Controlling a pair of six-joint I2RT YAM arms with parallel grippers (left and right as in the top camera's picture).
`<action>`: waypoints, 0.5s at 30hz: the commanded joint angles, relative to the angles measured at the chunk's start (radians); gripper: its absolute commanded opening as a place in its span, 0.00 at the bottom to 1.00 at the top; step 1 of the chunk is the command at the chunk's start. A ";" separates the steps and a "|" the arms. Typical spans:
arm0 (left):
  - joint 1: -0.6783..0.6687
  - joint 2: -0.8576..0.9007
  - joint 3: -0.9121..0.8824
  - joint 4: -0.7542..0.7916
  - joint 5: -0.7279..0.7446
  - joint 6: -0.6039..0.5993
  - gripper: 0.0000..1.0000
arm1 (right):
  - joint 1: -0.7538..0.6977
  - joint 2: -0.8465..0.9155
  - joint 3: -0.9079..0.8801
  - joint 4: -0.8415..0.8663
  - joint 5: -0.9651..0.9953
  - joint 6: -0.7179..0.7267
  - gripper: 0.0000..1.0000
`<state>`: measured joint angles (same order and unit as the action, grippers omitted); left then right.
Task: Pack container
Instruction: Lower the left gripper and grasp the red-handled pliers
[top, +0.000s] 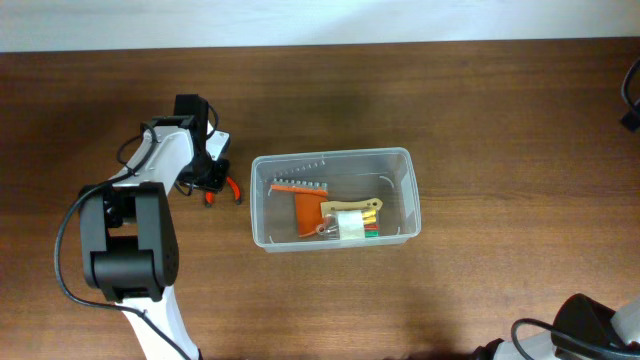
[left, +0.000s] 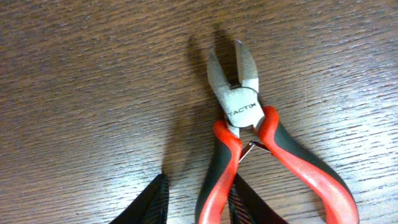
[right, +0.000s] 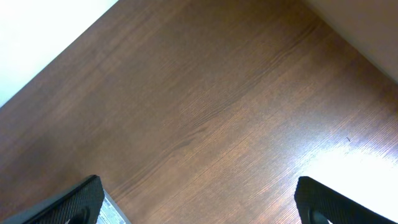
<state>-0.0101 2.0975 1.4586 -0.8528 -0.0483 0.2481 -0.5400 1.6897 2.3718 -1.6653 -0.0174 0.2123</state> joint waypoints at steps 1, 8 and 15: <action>0.002 0.042 -0.005 -0.004 -0.015 0.007 0.28 | -0.004 0.003 0.000 0.004 -0.006 0.002 0.99; 0.002 0.042 -0.005 -0.008 -0.015 0.007 0.11 | -0.004 0.003 0.000 0.004 -0.006 0.002 0.99; 0.002 0.034 0.026 -0.047 -0.031 0.007 0.02 | -0.004 0.003 0.000 0.004 -0.006 0.003 0.99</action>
<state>-0.0120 2.1006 1.4662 -0.8753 -0.0566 0.2462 -0.5400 1.6897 2.3718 -1.6650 -0.0174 0.2108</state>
